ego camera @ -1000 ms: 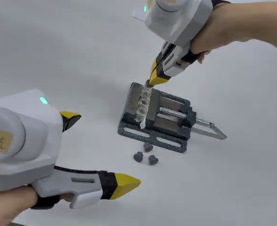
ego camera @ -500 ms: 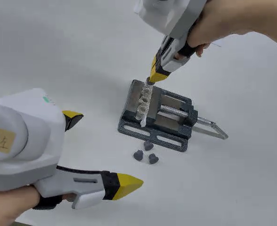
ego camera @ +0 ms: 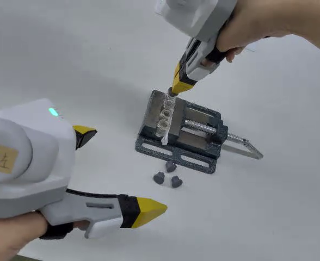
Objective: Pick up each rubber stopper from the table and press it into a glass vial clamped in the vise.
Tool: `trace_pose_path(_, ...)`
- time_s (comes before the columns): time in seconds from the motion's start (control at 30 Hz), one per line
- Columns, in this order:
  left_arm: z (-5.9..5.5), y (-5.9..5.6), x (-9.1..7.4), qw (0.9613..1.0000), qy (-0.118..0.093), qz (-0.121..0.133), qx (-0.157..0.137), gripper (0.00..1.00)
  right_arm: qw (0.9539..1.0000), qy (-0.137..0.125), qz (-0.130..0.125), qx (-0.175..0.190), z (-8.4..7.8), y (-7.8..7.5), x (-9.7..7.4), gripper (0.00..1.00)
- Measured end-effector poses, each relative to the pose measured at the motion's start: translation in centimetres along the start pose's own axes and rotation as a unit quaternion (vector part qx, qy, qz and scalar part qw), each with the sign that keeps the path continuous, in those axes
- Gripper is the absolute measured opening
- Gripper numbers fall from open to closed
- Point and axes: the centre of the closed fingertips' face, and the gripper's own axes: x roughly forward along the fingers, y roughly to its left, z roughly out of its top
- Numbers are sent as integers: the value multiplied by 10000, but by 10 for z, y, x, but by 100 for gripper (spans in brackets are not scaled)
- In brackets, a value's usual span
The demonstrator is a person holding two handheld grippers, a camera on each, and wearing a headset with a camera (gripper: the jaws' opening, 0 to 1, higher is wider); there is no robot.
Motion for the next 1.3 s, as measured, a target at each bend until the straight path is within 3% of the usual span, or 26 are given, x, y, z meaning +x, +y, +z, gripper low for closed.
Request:
trace_pose_path(0.1, 1, -2, -3, 10000, 6, 14, 33, 99, 10000, 76, 11, -41, 0, -2, -1, 0)
trace_pose_path(0.37, 13, 1, -11, 9998, -145, 145, 58, 99, 9997, -229, -52, 116, -1, 0, -6, 0)
trace_pose_path(0.7, 34, -7, -8, 9995, -109, 48, 277, 99, 9999, -48, -86, 109, -2, -2, -7, 0)
trace_pose_path(0.83, 41, -9, -7, 9994, -163, 27, 315, 99, 9997, -127, -84, 193, -3, -5, -8, 0)
trace_pose_path(1.03, 45, -14, -6, 9990, -174, -2, 402, 99, 9992, -308, -183, 203, -4, 0, -8, 0)
trace_pose_path(1.3, 46, -16, -8, 9987, -211, 4, 454, 99, 9993, -259, -271, 67, -3, -1, -7, 0)
